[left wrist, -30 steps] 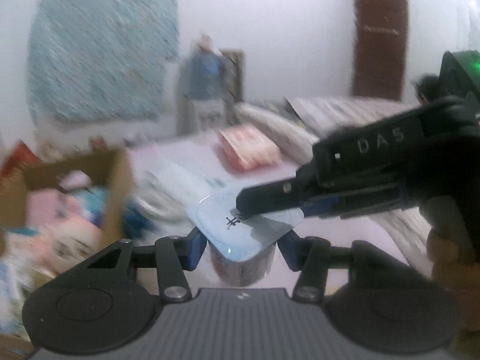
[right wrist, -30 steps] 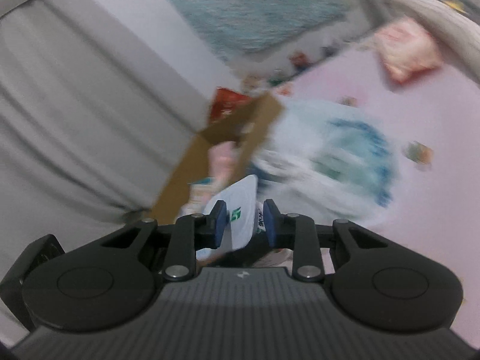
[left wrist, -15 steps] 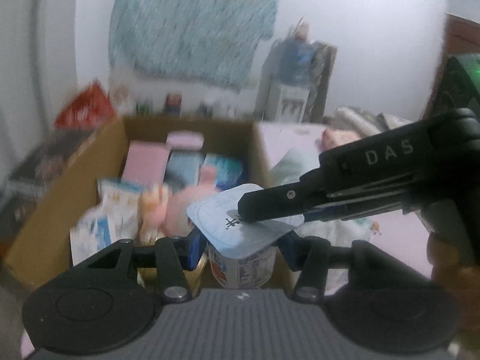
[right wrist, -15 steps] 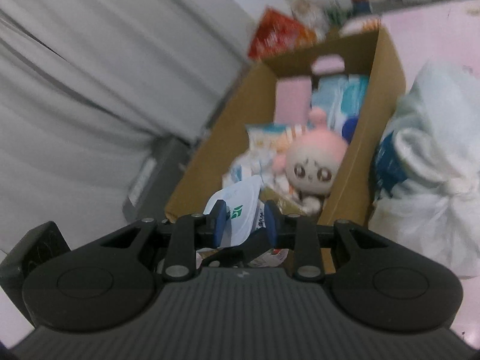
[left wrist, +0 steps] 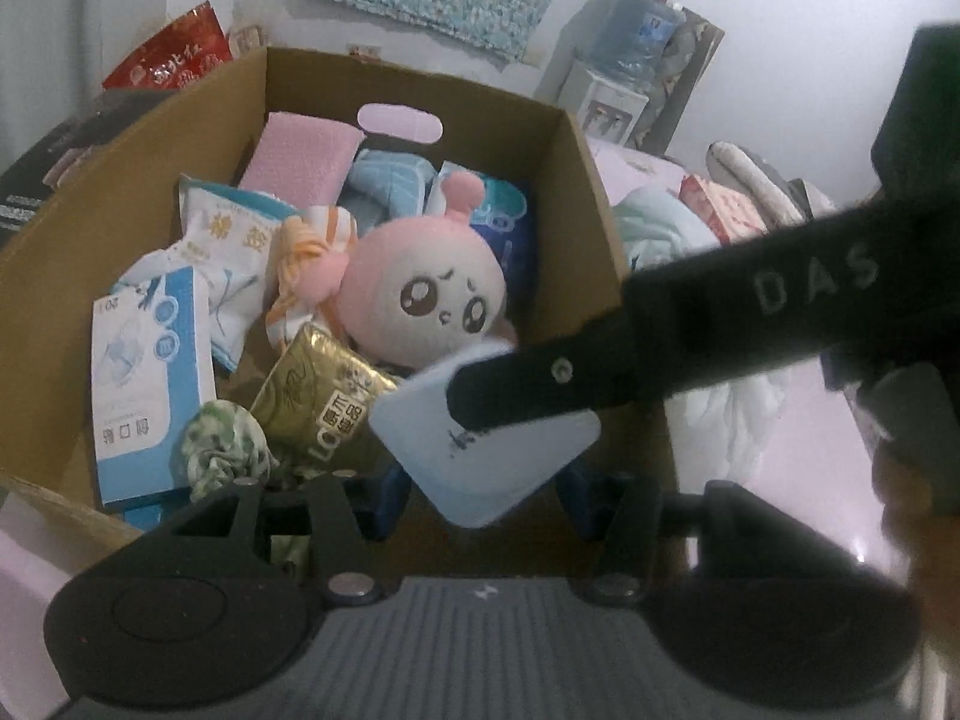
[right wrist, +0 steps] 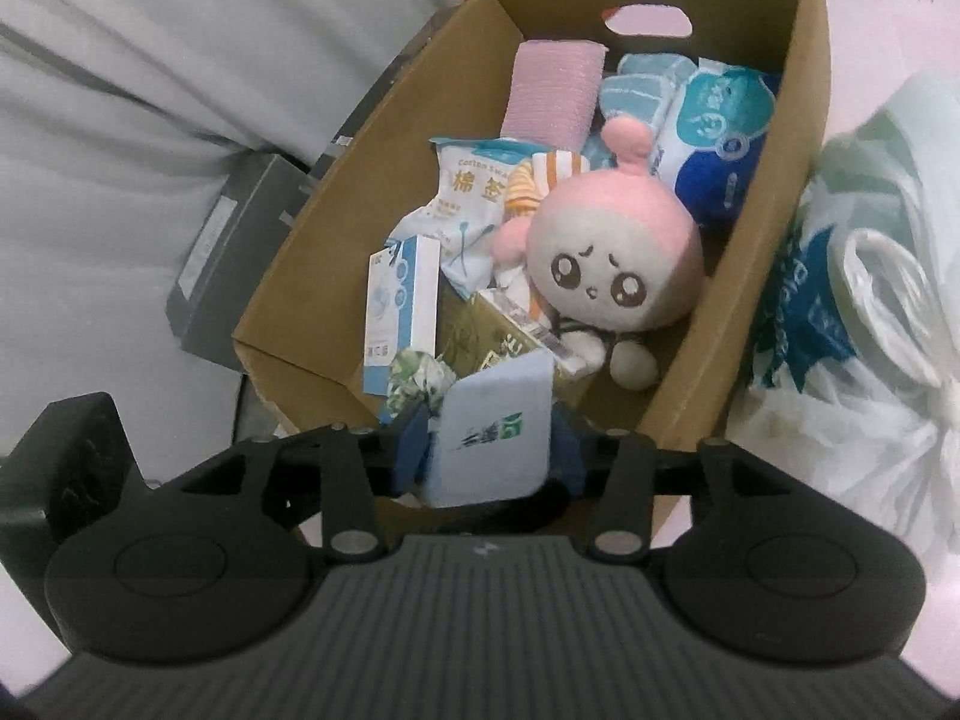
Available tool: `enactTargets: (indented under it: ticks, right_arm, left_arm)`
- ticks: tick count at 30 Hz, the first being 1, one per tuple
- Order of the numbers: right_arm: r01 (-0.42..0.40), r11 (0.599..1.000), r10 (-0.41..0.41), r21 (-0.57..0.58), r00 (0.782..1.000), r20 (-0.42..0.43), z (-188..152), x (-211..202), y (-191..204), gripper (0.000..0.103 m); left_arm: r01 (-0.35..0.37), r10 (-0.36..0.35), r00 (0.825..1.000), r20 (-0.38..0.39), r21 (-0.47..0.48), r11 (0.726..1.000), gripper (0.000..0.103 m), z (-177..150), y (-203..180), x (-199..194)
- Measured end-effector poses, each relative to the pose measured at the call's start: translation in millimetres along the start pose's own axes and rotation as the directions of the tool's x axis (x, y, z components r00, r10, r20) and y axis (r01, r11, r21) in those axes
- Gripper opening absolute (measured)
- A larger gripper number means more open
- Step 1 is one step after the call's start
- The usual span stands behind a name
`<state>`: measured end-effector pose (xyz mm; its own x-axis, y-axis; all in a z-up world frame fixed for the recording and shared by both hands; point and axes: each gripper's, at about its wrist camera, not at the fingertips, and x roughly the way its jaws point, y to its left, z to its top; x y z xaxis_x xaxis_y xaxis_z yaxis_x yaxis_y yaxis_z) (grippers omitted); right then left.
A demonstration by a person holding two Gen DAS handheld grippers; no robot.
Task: Organize soft objects
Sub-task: 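Carry the yogurt cup into the cardboard box and open both grippers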
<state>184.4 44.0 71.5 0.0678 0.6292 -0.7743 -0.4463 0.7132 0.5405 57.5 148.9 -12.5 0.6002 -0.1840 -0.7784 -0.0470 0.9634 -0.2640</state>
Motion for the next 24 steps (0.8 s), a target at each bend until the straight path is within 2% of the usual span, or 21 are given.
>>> enactTargets:
  ticks: [5, 10, 14, 19, 20, 21, 24]
  right_arm:
    - [0.017, 1.000, -0.017, -0.025, 1.000, 0.010, 1.1, 0.7, 3.1, 0.050]
    - [0.013, 1.000, -0.013, -0.025, 1.000, 0.011, 1.6, 0.9, 2.2, 0.050]
    - [-0.012, 1.000, 0.012, -0.001, 1.000, -0.012, 4.4, -0.9, 0.4, 0.055]
    - [-0.065, 0.998, 0.066, 0.017, 0.995, -0.081, 12.0, -1.6, 0.6, 0.070]
    - [-0.069, 0.997, 0.070, 0.019, 0.993, -0.093, 13.9, -0.8, 1.8, 0.075]
    - [-0.066, 0.998, 0.067, 0.019, 0.993, -0.099, 15.8, -0.6, 3.7, 0.084]
    - [-0.042, 0.999, 0.041, -0.007, 0.995, -0.092, 20.0, -2.3, 8.6, 0.098]
  left_arm:
    - [-0.018, 0.018, 1.000, 0.002, 0.017, 1.000, 0.056, -1.3, -1.3, 1.6]
    - [-0.008, 0.008, 1.000, 0.006, 0.001, 1.000, 0.055, 0.0, -0.2, -0.4]
    - [0.010, -0.010, 1.000, 0.011, -0.014, 1.000, 0.055, 0.6, 0.8, -5.9]
    - [0.048, -0.047, 0.999, 0.010, -0.031, 0.998, 0.056, 0.8, 2.7, -16.8]
    - [0.051, -0.051, 0.999, 0.007, -0.032, 0.998, 0.057, 0.9, 3.0, -17.8]
    - [0.052, -0.052, 0.999, 0.006, -0.031, 0.998, 0.057, 0.9, 3.1, -18.3]
    - [0.048, -0.048, 0.999, 0.011, -0.027, 0.998, 0.060, 1.2, 2.6, -20.5]
